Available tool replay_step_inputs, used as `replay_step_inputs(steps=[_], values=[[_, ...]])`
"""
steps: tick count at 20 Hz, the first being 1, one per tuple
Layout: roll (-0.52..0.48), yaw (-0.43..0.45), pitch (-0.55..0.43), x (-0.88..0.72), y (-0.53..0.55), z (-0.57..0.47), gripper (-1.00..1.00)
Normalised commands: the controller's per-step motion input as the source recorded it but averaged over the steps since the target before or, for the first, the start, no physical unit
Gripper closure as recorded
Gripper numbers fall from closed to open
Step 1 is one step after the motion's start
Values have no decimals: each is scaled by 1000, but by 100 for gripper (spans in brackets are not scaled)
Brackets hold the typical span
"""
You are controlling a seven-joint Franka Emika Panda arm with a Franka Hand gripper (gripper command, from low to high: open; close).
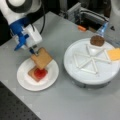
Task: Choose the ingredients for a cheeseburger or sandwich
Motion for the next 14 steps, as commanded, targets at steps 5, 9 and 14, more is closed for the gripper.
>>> replay_step_inputs(steps=[5, 9, 14], values=[[8, 289, 32, 384, -281, -76, 100], [14, 280, 11, 291, -228, -81, 100], [25, 275, -29, 250, -213, -167, 100]])
